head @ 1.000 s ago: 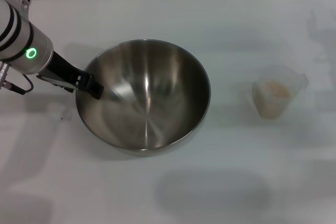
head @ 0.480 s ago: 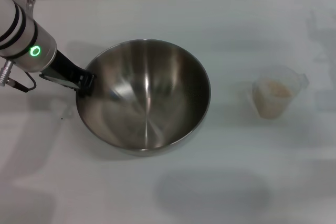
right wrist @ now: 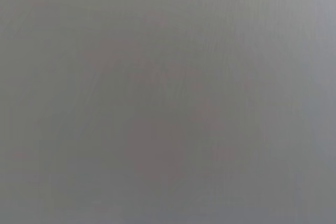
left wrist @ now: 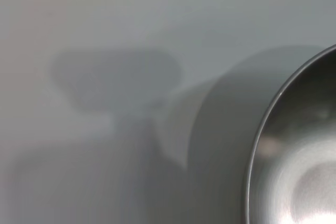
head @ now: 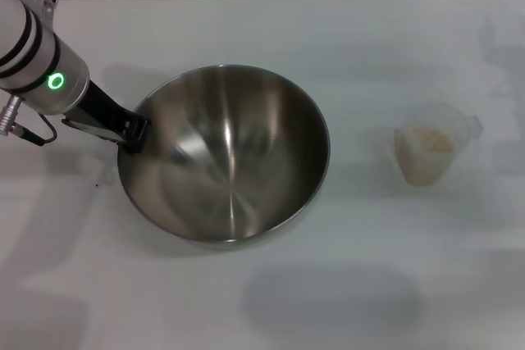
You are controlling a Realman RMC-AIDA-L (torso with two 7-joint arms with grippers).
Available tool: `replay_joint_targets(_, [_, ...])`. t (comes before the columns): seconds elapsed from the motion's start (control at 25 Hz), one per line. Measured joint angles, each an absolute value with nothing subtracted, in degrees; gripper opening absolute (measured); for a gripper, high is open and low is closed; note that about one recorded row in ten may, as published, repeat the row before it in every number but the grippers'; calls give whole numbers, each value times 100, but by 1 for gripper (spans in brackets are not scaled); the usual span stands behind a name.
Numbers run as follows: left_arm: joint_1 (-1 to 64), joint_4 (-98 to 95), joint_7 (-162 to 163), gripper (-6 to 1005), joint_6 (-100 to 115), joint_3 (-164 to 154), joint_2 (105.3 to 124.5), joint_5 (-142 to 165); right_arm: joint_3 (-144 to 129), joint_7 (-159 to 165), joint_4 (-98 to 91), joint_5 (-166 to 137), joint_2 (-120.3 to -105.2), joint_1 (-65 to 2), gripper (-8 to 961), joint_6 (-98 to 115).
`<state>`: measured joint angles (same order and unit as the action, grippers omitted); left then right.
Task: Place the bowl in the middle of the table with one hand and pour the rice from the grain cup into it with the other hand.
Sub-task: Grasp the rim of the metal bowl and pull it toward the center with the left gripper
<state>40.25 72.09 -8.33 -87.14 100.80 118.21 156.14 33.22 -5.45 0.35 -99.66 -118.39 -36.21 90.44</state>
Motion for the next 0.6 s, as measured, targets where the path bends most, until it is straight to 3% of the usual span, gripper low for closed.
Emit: replay_joint_targets(0.6, [4171,7201,-1065,78,-8750,10273,11815,15591,3322,-545,35,-9966,-11839,-3621,510,9049])
